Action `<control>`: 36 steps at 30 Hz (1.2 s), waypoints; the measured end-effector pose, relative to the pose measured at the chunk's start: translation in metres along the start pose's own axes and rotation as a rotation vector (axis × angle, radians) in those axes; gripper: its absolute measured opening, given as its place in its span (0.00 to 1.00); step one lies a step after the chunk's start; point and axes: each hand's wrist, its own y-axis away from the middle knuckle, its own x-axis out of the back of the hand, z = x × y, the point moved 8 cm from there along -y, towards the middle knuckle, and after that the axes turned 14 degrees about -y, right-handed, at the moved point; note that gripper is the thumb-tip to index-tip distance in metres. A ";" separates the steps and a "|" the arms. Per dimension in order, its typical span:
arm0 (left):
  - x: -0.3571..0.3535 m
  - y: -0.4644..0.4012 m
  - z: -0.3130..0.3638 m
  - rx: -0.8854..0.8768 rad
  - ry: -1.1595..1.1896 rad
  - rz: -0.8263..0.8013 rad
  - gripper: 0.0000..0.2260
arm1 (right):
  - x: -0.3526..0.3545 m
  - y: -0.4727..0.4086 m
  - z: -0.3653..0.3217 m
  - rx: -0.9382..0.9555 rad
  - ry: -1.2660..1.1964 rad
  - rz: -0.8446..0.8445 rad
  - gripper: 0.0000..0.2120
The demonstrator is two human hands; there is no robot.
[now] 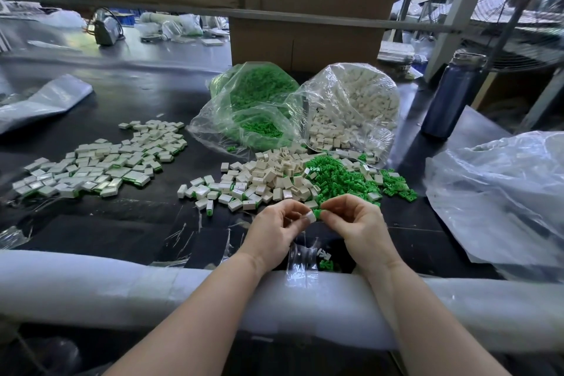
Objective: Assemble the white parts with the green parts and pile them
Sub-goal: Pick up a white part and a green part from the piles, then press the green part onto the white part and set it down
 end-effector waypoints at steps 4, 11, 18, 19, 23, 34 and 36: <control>-0.001 0.000 0.001 -0.015 -0.020 -0.011 0.02 | 0.000 0.001 0.001 -0.009 0.021 -0.005 0.07; -0.002 0.001 0.001 -0.014 -0.026 -0.017 0.03 | -0.002 0.002 -0.002 0.007 0.050 -0.013 0.05; 0.000 0.001 -0.001 0.015 0.016 -0.015 0.03 | -0.003 0.001 0.001 0.003 0.097 -0.020 0.05; 0.000 0.001 0.000 0.012 0.016 -0.023 0.04 | -0.003 0.001 0.001 0.003 0.104 -0.017 0.05; -0.002 0.002 0.002 -0.002 -0.001 -0.048 0.05 | -0.005 0.001 0.002 0.002 0.133 -0.028 0.05; 0.000 0.001 -0.001 0.014 0.007 0.007 0.05 | -0.008 0.002 0.004 -0.032 0.065 -0.064 0.10; 0.000 0.001 0.001 -0.003 -0.017 0.008 0.05 | -0.007 0.002 0.005 -0.041 0.070 -0.072 0.11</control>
